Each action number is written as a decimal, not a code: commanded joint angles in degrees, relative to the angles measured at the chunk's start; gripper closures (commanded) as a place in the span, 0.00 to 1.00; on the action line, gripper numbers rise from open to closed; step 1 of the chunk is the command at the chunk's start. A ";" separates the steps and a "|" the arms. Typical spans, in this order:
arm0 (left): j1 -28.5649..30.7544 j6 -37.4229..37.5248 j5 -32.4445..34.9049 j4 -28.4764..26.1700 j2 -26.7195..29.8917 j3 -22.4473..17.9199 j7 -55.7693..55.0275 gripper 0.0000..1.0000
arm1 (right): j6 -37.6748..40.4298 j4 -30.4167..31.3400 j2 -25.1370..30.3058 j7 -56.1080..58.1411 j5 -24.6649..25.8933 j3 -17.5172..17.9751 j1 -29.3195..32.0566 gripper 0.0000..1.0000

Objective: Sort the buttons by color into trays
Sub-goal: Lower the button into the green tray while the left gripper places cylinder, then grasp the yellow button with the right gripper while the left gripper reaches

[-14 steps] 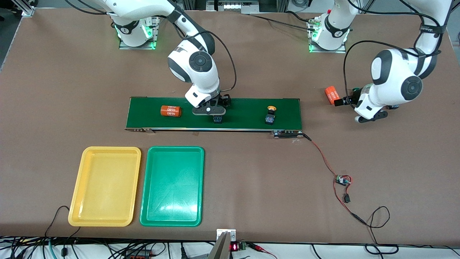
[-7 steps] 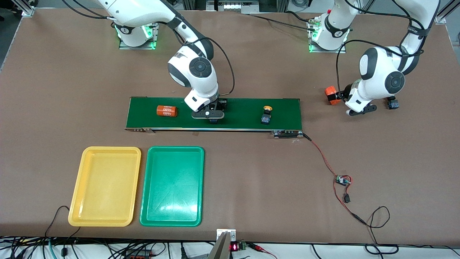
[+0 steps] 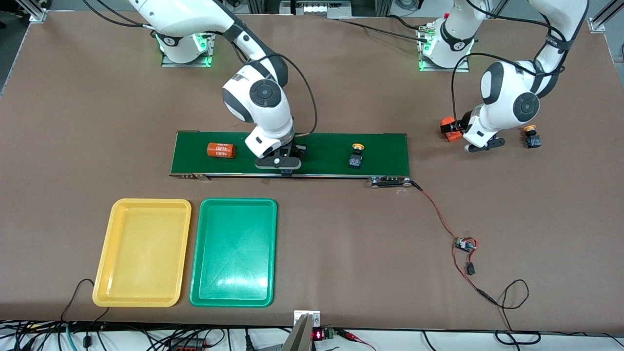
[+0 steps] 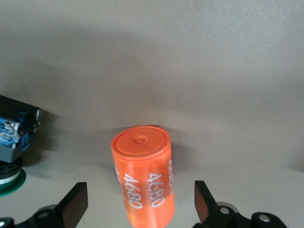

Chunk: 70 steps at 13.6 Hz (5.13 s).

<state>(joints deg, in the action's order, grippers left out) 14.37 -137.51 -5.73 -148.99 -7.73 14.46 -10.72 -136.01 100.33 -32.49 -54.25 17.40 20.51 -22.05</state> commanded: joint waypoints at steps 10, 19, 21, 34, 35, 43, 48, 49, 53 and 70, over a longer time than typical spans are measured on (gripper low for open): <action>-1.71 -2.33 -0.16 4.13 -0.62 0.57 1.14 0.96 | -1.00 -5.58 -1.34 21.12 2.20 -8.65 7.89 0.78; -6.46 6.63 13.81 22.85 -1.06 5.92 17.19 1.00 | -13.13 -7.95 -10.22 22.62 2.73 -12.25 9.23 0.78; -6.55 9.17 13.90 24.97 -1.06 10.39 21.25 1.00 | -14.98 -7.95 -10.75 22.61 2.73 -13.13 8.87 0.77; -17.71 8.13 28.91 32.27 -12.83 18.33 42.26 0.99 | -14.72 -7.95 -9.88 21.22 1.94 -13.31 7.38 0.15; -17.97 8.13 30.50 32.27 -13.44 18.33 44.10 0.99 | -14.20 -7.52 -9.00 19.82 1.85 -13.31 7.29 0.15; -17.98 8.22 30.69 31.84 -14.95 18.24 45.61 0.17 | 1.87 -7.34 -1.97 17.52 -4.28 -9.00 6.06 0.15; -16.57 8.49 29.55 32.36 -9.86 17.54 46.05 0.00 | 12.32 -7.25 2.42 14.37 -9.38 -5.58 6.50 0.14; -14.57 8.49 28.41 32.36 -8.80 17.27 46.23 0.00 | 14.70 -7.25 3.56 13.13 -10.44 -5.05 6.50 0.14; -5.34 8.13 27.35 32.27 -8.18 12.98 46.58 0.00 | 16.57 -6.72 4.71 6.47 -13.97 -2.24 6.24 0.14; 11.02 11.48 11.62 22.80 -5.63 2.51 34.11 0.00 | 9.55 -4.09 -0.47 2.75 -13.35 4.10 4.13 0.00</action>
<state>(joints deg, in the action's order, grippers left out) 24.79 -125.38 7.61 -122.90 -14.69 17.80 25.65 -124.72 96.05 -32.22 -50.88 4.29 24.23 -17.68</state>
